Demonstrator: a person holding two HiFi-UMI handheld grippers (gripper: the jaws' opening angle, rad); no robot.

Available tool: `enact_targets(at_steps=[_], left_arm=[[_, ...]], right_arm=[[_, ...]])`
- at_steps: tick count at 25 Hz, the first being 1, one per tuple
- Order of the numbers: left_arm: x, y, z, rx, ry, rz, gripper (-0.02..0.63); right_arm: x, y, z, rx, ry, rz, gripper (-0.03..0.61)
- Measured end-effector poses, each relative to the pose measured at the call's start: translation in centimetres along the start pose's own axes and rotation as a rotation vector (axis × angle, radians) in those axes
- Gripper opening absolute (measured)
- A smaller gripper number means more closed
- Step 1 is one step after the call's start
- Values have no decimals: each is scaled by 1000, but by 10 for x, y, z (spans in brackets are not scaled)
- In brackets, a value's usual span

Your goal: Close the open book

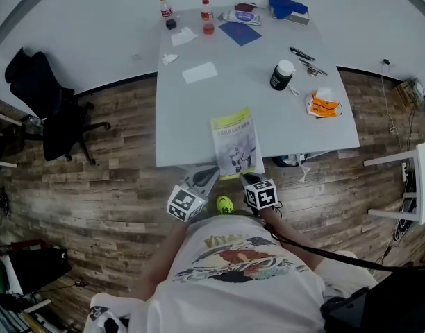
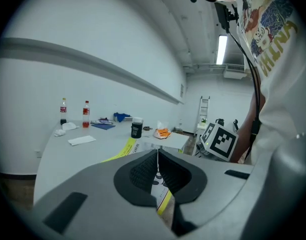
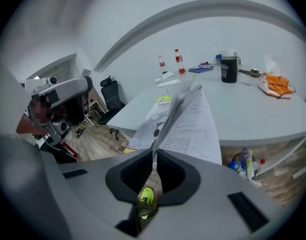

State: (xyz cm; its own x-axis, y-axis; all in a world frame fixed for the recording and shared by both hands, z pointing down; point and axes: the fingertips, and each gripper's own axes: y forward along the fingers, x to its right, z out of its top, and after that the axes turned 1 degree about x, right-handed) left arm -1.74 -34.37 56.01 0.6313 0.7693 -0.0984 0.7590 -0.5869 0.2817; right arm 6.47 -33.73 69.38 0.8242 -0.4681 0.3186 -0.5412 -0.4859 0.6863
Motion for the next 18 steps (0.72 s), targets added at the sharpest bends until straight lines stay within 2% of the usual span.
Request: enact_targets(at_steps=[8, 13, 18], left_arm=[[-5, -1, -6, -8, -12, 1, 14], [-6, -2, -4, 1, -10, 0, 14], [-9, -4, 4, 11, -10, 2, 14]], right_arm=[[11, 10, -13, -40, 47, -11, 32], [14, 12, -17, -59, 41, -2, 34], [10, 5, -7, -24, 5, 15, 52]])
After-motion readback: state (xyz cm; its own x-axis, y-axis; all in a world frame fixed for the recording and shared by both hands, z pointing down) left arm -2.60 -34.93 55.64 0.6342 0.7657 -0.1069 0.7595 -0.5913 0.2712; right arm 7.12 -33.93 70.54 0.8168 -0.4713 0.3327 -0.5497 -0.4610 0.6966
